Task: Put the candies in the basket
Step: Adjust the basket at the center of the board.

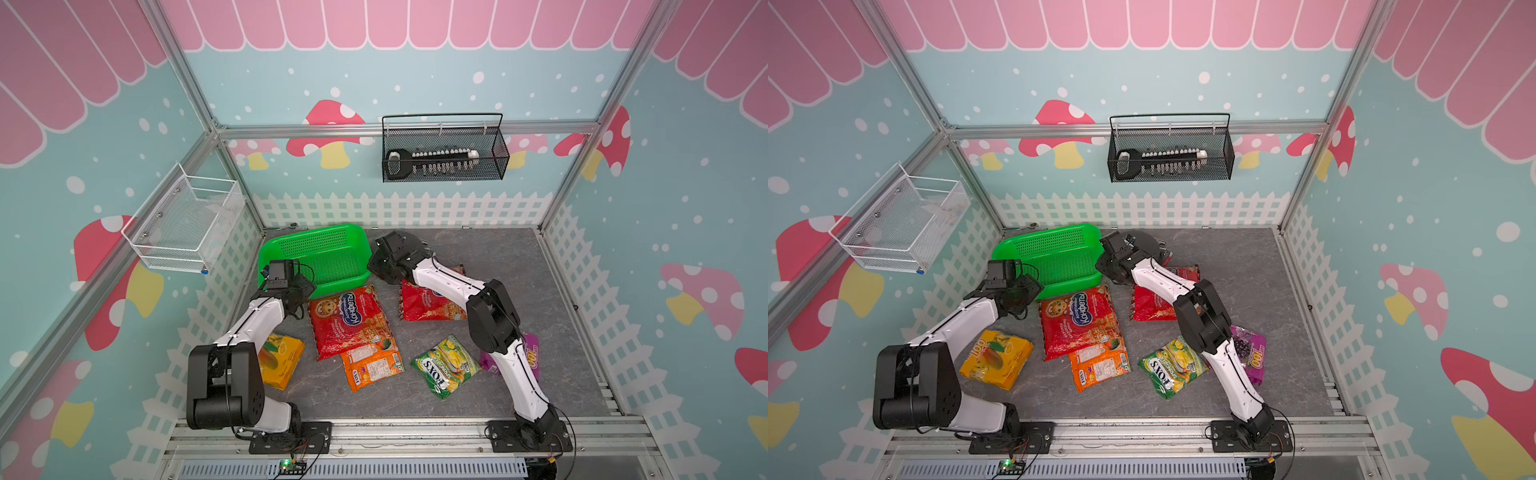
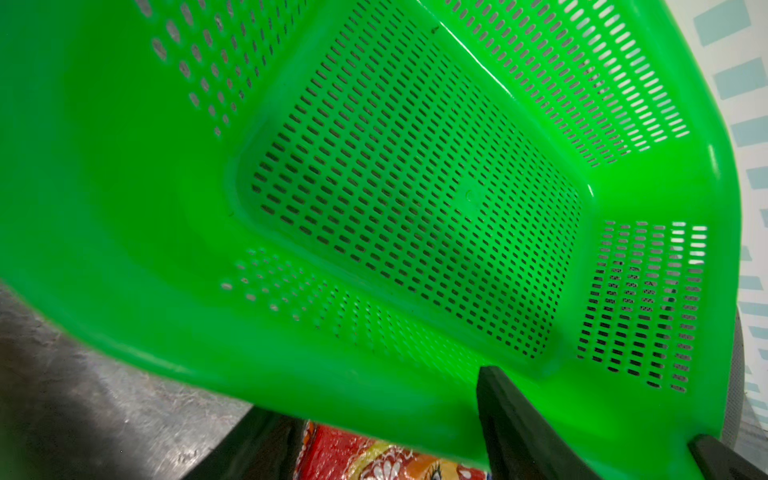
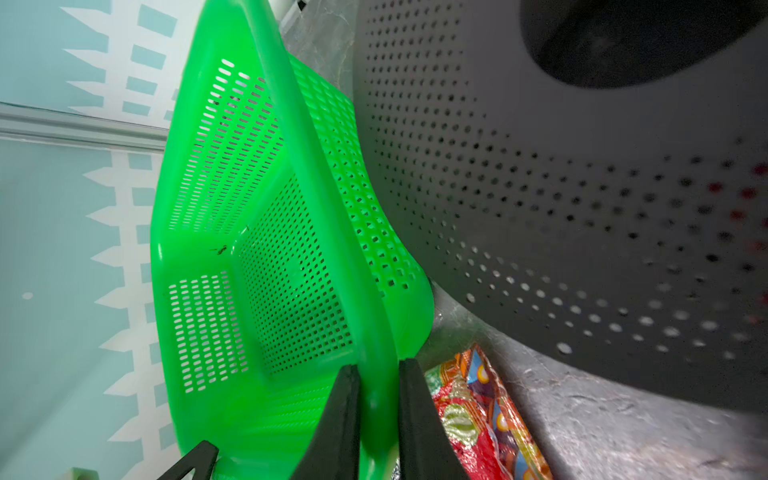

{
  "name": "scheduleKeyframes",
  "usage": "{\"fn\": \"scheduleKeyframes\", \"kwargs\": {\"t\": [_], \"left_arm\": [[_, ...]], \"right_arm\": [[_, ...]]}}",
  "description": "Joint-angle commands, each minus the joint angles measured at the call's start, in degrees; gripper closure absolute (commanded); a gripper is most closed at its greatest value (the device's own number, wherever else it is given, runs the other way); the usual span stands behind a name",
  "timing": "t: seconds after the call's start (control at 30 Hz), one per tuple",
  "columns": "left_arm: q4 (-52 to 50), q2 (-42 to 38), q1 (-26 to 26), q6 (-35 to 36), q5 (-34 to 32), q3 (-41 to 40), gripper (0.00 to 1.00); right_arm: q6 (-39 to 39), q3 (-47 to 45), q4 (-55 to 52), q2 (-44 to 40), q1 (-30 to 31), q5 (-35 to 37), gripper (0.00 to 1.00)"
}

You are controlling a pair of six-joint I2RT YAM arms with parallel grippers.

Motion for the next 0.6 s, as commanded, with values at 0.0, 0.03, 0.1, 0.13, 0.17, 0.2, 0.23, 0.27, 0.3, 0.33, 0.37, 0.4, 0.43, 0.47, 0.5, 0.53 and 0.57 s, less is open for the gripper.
{"fn": "scheduleKeyframes", "kwargs": {"t": [0.0,0.03,0.1,0.13,0.17,0.2,0.23,0.27,0.3,0.33,0.37,0.4,0.43,0.47,0.5,0.53,0.57], "left_arm": [[0.0,0.2,0.2,1.0,-0.1,1.7,0.31],[0.1,0.2,0.2,1.0,0.5,1.9,0.31],[0.1,0.6,0.2,1.3,1.3,2.2,0.31],[0.1,0.8,0.1,1.3,1.7,2.4,0.31],[0.1,1.2,0.1,1.3,1.9,2.4,0.31],[0.1,1.5,0.0,1.3,2.1,2.5,0.31],[0.1,2.0,0.1,1.3,2.6,2.7,0.31],[0.1,2.6,-0.1,1.5,3.6,3.0,0.31],[0.1,3.1,-0.1,1.8,4.8,3.3,0.31],[0.1,3.5,-0.3,1.9,5.8,3.6,0.31],[0.1,3.9,-0.6,1.9,6.5,4.0,0.31],[0.1,4.2,-0.8,1.9,7.0,4.2,0.31],[0.1,4.6,-1.2,1.9,7.3,4.4,0.31],[0.1,4.9,-1.4,2.0,7.5,4.6,0.31],[0.1,5.1,-1.8,2.1,7.5,4.6,0.31],[0.0,5.2,-1.9,2.1,7.7,4.6,0.31],[0.0,5.3,-2.2,2.2,7.7,4.6,0.31]], "right_arm": [[6.3,0.5,-3.0,-0.1,0.4,3.7,1.00],[7.1,0.1,-3.3,-0.4,0.4,4.1,1.00],[8.4,-0.7,-3.7,-1.1,0.4,4.6,1.00],[9.1,-1.2,-4.0,-1.5,0.4,5.2,1.00],[9.7,-2.2,-4.0,-2.1,0.4,6.1,1.00],[10.5,-3.4,-4.1,-2.8,0.4,7.0,1.00],[11.3,-4.7,-3.9,-3.5,0.4,8.2,1.00],[11.6,-5.7,-3.9,-4.1,0.3,9.1,1.00],[11.9,-6.4,-3.9,-4.7,0.2,9.9,1.00],[11.9,-6.9,-4.0,-5.2,0.1,10.5,1.00],[11.9,-7.4,-3.9,-5.7,0.0,11.2,1.00],[11.9,-7.7,-3.9,-6.1,-0.1,11.8,1.00],[11.7,-8.0,-4.0,-6.4,-0.1,12.3,1.00],[11.5,-8.4,-4.0,-6.7,-0.2,12.6,1.00],[11.5,-8.9,-4.0,-7.0,-0.3,12.9,1.00],[11.6,-9.5,-4.0,-7.4,-0.5,13.0,1.00],[11.5,-10.2,-4.0,-7.8,-0.8,12.8,1.00]]}}
